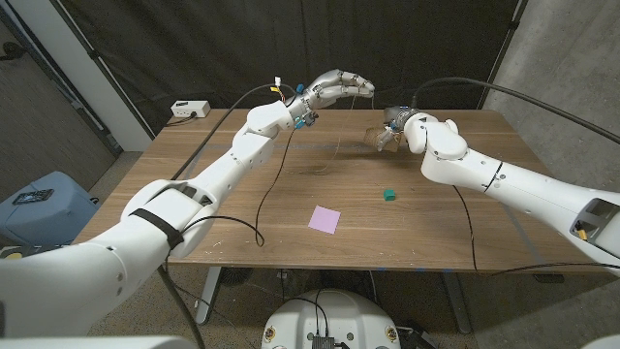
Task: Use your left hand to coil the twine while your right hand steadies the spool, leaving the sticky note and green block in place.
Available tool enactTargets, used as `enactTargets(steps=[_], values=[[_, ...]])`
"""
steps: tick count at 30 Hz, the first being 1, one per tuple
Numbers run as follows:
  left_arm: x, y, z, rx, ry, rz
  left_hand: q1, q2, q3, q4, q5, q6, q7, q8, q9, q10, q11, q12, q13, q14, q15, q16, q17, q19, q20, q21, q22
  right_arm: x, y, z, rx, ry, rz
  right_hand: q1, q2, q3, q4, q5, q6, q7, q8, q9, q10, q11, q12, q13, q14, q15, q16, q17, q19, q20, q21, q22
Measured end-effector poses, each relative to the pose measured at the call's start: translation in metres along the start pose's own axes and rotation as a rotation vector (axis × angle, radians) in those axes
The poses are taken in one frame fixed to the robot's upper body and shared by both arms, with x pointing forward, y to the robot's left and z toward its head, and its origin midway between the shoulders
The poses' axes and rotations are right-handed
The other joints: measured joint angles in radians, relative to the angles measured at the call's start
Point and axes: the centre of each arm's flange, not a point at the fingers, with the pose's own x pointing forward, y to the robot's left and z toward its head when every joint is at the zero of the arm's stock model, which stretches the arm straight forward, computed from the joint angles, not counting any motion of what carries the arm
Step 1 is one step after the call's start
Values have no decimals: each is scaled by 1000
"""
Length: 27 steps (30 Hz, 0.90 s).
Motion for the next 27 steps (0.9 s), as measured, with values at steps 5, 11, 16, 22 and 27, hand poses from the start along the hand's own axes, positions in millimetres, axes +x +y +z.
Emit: enactTargets(steps=[5, 11, 16, 22, 27], values=[[2, 1, 0, -4, -3, 3, 0, 0, 0, 0, 0, 0, 0, 0, 0, 0, 0, 0, 0, 0, 0, 0, 0, -2, 2, 0, 0, -2, 5, 3, -6, -12, 9, 0, 0, -3, 3, -1, 0, 0, 0, 0, 0, 0, 0, 0, 1, -1, -1, 0, 0, 0, 0, 0], [3, 2, 0, -7, -3, 8, 0, 0, 0, 0, 0, 0, 0, 0, 0, 0, 0, -4, 5, 0, 0, 0, 0, -2, 2, 0, 0, -3, 7, 5, -13, -22, 14, 0, 0, -6, 0, -1, 0, 0, 0, 1, 0, 0, -1, 0, 2, -2, -3, 1, 0, 0, 0, 0], [4, 3, 0, -7, -5, 12, 0, 0, 0, 0, 0, 0, 0, 0, 0, 0, 0, -4, 5, 0, 0, 0, 0, -1, 2, 0, 0, -5, 11, 10, -20, -38, 21, 0, 0, -7, 1, -1, 0, 0, 0, 1, 0, -1, -4, 0, 2, -2, -4, 0, 2, -2, 0, 0], [4, 5, 0, -11, -4, 18, 3, 3, 0, 0, 4, 0, 0, 0, -1, 0, 0, -8, 5, 0, 0, 0, 0, -1, 2, 0, 0, -8, 12, 14, -28, -54, 21, 0, 0, -7, 1, -2, 0, 0, 0, 1, 0, -1, -4, 0, 2, -2, -5, 5, 5, -5, 0, 0], [4, 7, -1, -15, -3, 25, 3, 3, 0, 0, 4, -4, -3, -8, 1, 0, 0, -11, 9, 0, 0, 0, 0, -1, 2, 4, 0, -9, 15, 15, -34, -62, 23, 0, 0, -8, 0, -3, 0, 0, 1, 1, 2, -2, -6, -1, 4, 0, -7, 5, 5, -5, 0, 0]])
